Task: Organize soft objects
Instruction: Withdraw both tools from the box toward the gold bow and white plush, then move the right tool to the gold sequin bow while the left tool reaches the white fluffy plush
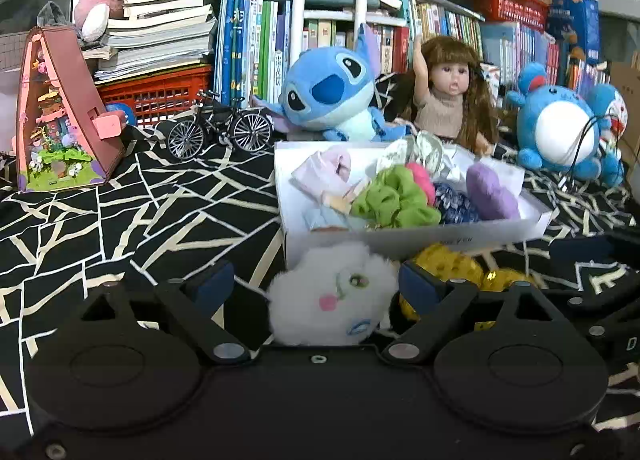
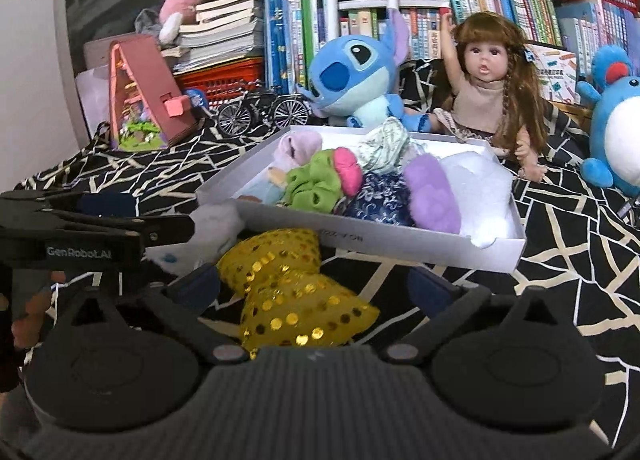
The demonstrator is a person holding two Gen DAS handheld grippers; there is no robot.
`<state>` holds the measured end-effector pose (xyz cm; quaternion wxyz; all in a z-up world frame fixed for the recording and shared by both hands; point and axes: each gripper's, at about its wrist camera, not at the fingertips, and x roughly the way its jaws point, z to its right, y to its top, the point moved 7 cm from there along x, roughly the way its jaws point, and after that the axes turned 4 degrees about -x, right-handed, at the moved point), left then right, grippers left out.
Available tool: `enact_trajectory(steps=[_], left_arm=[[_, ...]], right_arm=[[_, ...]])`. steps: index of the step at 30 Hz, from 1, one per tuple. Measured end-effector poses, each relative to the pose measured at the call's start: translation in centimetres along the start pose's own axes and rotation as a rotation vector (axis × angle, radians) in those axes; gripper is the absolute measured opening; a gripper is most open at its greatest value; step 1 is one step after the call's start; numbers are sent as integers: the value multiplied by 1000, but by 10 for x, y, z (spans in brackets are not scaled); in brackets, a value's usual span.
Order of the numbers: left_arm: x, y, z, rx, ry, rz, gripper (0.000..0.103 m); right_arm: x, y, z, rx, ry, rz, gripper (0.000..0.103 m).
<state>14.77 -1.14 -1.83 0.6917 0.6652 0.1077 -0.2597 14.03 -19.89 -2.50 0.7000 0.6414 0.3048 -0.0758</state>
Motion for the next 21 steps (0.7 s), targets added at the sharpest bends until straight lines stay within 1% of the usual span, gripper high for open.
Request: enact_trajectory(steps=[3, 8, 21], left_arm=[[3, -7, -2, -5, 13, -12, 89], [8, -14, -3, -10, 11, -24, 90], [17, -18, 5, 10, 4, -44, 90]], right_arm=[[3, -4, -2, -7, -1, -7, 103], [9, -10, -4, -4, 2, -15, 103], [17, -16, -11, -62, -2, -41, 103]])
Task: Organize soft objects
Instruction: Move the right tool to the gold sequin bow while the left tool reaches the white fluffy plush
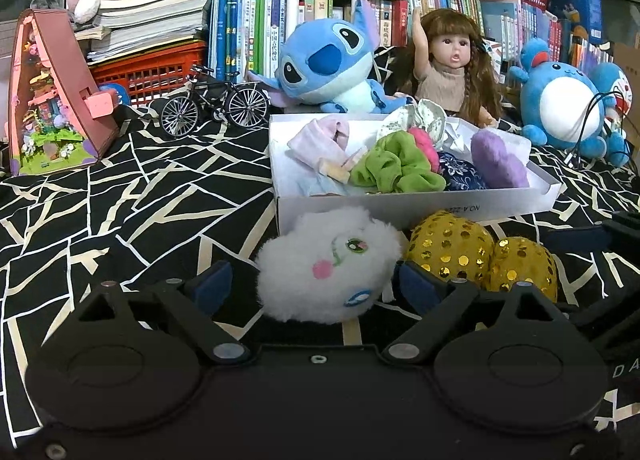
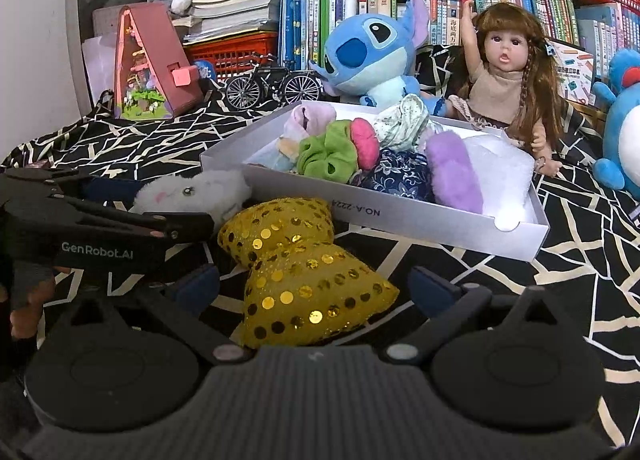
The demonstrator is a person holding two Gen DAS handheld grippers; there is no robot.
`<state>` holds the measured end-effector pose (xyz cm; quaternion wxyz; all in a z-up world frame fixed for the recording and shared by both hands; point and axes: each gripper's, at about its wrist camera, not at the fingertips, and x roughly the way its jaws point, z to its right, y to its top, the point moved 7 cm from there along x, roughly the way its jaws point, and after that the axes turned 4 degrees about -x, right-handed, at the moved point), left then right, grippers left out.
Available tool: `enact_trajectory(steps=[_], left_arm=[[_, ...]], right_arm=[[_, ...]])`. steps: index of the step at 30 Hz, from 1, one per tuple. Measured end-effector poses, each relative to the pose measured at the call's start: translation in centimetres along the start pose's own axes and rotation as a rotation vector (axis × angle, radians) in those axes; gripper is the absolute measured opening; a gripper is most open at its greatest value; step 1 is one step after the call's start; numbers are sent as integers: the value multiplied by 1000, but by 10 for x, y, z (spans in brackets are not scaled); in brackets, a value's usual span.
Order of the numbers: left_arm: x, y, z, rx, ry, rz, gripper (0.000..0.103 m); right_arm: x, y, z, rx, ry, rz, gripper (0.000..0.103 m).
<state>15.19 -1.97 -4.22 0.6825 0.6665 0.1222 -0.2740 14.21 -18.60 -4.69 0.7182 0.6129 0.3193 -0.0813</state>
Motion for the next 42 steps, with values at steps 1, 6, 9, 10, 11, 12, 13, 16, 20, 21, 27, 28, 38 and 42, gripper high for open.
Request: enact_trajectory(steps=[1, 6, 9, 10, 11, 12, 13, 16, 20, 21, 27, 28, 38, 42], left_arm=[[1, 0, 0, 1, -2, -1, 90], [4, 0, 2, -4, -8, -8, 90], [5, 0, 2, -6, -11, -13, 90], [6, 0, 2, -5, -12, -15, 90], [6, 0, 3, -5, -13, -16, 90], [7, 0, 3, -5, -14, -18, 90], [7, 0, 3, -6, -15, -20, 90], [9, 1, 2, -15, -19, -29, 90], [12, 2, 2, -20, -23, -42, 90], [13, 2, 2, -21, -24, -44, 90], [15, 2, 2, -26, -27, -56, 90], [15, 2, 3, -26, -28, -58, 90], [16, 0, 2, -52, -79, -78, 83], [16, -1, 3, -50, -79, -78, 82]], right_arm=[[0, 0, 0, -2, 0, -1, 103], [3, 1, -1, -8, 2, -8, 103], [5, 2, -2, -20, 4, -13, 103], [6, 2, -3, -24, 5, -15, 103], [7, 3, -3, -27, 7, -16, 103], [7, 3, -3, -29, 7, -17, 103], [8, 3, -3, -31, 7, -17, 103], [9, 3, -4, -29, 10, -20, 103], [11, 2, -5, -33, 14, -26, 103], [12, 2, -5, -35, 14, -27, 103], [15, 3, -7, -43, 15, -34, 103], [16, 3, -7, -44, 16, -35, 103], [22, -1, -10, -48, 21, -53, 103], [23, -1, -10, -46, 22, -56, 103]])
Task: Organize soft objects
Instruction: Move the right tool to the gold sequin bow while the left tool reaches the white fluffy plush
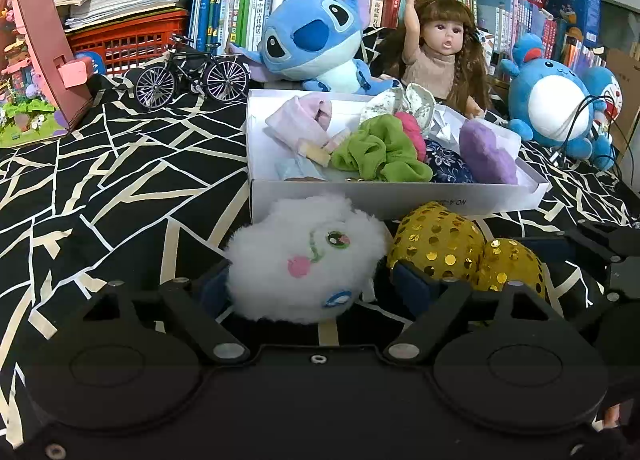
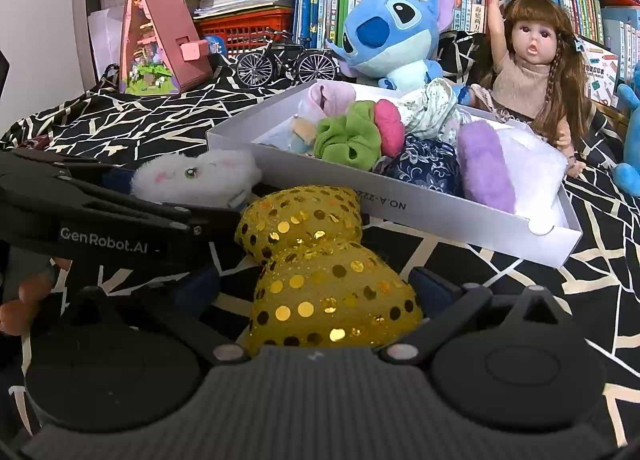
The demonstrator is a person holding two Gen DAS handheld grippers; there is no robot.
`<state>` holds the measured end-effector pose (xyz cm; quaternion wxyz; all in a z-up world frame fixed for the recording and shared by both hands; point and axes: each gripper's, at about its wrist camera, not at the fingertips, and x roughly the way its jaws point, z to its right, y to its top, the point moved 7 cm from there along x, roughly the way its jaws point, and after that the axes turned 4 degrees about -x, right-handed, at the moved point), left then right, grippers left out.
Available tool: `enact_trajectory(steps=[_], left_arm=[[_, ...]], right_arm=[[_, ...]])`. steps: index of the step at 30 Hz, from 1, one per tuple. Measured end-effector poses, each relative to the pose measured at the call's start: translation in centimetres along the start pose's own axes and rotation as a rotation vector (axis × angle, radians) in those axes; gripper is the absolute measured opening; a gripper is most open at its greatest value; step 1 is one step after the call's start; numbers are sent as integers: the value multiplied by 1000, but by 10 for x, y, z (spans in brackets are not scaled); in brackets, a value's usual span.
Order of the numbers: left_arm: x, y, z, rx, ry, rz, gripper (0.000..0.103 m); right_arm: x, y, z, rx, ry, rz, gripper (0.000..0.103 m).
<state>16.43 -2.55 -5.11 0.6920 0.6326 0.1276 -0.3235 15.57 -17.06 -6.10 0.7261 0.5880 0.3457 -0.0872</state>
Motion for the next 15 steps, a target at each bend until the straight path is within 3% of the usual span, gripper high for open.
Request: enact_trajectory(steps=[8, 15], left_arm=[[0, 1, 0, 2, 9, 4, 70], [0, 1, -1, 7, 15, 9, 68]], right_arm=[[2, -1, 0, 3, 1, -13, 103], [3, -1, -1, 2, 1, -15, 103]])
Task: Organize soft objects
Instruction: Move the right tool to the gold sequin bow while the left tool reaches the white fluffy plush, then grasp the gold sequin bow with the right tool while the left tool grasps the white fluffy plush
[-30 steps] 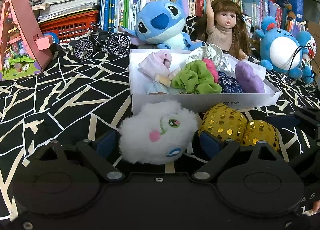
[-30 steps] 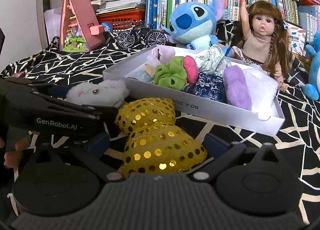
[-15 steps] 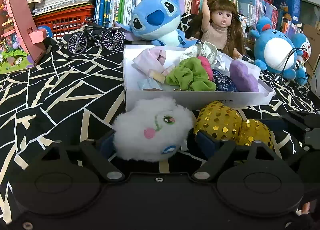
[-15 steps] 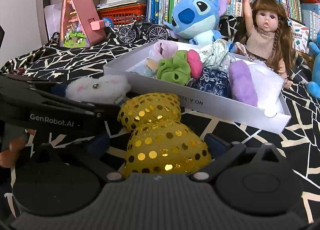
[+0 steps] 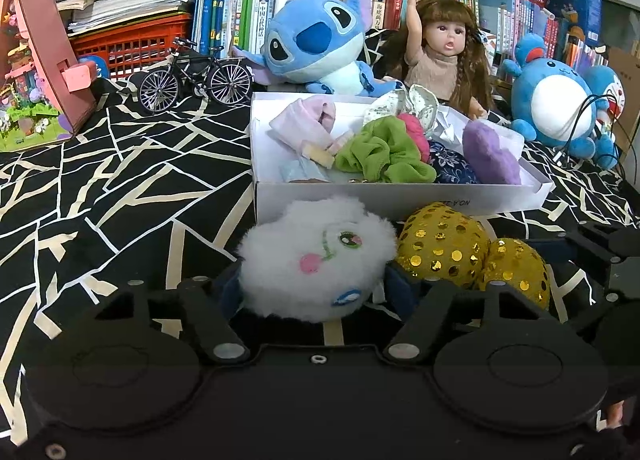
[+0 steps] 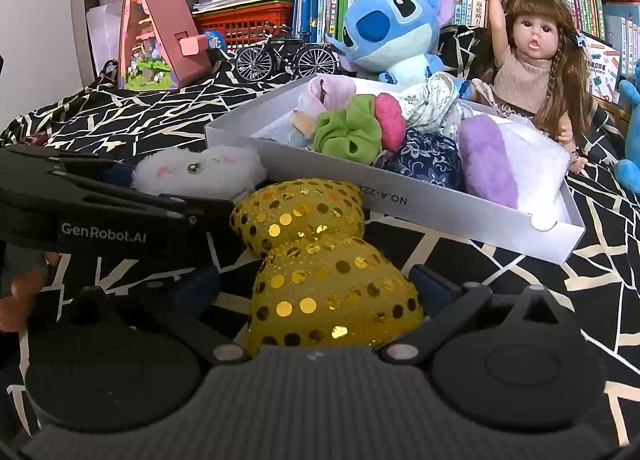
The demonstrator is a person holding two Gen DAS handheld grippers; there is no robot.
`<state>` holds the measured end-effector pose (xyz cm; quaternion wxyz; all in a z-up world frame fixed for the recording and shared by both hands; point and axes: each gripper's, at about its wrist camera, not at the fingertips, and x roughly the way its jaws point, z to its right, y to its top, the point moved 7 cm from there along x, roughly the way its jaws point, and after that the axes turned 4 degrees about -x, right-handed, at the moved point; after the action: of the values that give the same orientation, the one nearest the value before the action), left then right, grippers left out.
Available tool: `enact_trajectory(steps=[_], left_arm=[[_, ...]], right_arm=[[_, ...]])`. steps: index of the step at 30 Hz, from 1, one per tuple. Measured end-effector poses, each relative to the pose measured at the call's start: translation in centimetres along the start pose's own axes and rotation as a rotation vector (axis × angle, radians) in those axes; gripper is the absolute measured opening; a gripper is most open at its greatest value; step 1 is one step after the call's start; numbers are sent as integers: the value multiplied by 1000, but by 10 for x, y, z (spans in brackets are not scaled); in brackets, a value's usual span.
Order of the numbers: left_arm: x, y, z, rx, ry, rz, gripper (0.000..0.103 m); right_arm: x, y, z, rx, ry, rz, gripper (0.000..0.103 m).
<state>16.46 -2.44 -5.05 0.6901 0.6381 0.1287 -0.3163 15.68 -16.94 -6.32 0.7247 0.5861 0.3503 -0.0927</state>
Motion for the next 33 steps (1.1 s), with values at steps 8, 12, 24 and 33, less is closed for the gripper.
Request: enact_trajectory(steps=[8, 12, 24, 33], left_arm=[[-5, 0, 1, -1, -7, 8, 66], [-8, 2, 2, 13, -2, 21, 66], [-18, 7, 5, 10, -3, 41, 66], [-27, 10, 5, 7, -4, 54, 66]], right_arm=[[0, 0, 1, 2, 3, 1, 103], [-3, 1, 3, 25, 0, 16, 98], [-21, 5, 15, 84, -17, 70, 74], [-35, 11, 10, 51, -45, 115, 71]])
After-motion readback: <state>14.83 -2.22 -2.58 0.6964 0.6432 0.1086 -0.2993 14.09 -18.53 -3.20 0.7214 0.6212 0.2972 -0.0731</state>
